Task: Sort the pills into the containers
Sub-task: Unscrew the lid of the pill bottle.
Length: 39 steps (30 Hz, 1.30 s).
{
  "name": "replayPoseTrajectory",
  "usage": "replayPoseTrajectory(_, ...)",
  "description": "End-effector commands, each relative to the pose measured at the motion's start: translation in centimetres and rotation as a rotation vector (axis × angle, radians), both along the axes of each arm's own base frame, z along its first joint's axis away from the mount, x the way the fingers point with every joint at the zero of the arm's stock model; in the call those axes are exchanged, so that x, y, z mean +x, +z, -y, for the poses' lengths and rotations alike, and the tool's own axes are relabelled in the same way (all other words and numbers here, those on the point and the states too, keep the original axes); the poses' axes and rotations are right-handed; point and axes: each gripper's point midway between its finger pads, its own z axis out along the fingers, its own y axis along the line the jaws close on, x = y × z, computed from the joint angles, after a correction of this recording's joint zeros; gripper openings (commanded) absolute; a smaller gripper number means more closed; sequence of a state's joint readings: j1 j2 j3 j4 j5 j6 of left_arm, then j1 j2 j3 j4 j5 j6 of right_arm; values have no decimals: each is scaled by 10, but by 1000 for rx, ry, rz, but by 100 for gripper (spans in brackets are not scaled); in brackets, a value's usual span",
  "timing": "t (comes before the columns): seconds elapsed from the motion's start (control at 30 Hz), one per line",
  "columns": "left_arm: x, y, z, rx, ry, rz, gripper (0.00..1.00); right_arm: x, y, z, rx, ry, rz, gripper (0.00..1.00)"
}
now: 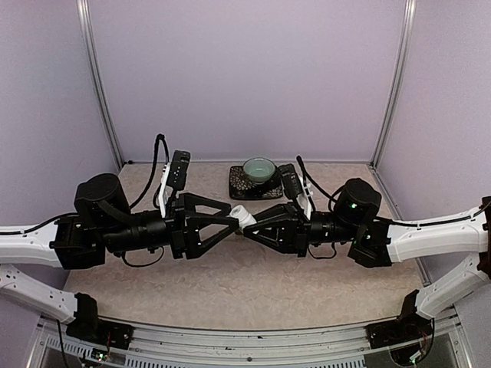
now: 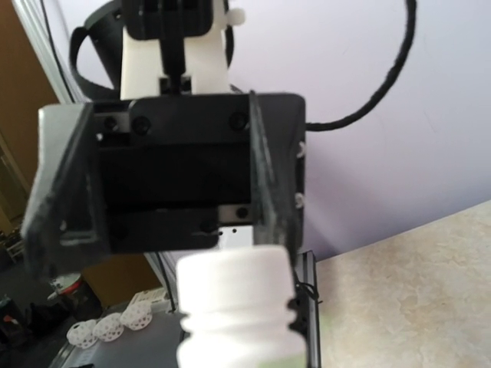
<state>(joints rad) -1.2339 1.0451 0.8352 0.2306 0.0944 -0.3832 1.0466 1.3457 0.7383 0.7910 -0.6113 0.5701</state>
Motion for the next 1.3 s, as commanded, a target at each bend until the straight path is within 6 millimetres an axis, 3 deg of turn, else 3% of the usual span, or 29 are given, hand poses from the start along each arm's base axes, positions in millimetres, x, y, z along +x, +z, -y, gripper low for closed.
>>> replayPoseTrajectory(0.0,5,5,-13,-28,49,-7,69,0,11,8,27,-8,25,18)
replayPoseTrajectory(0.17,8,10,-15,-46,57,3,76,-9,10,2,27,43,33,18)
replayPoseTrajectory(0.43,8,8,-4,-38,25,20,71,-27,5,-21,20,150,35,18)
replayPoseTrajectory(0.77,-2,12,1,-78,-44,22,69,-25,2,-31,24,153,23,18)
replayPoseTrajectory(1.27,-2,5,5,-60,-55,12,63,-26,7,-31,43,158,32,18)
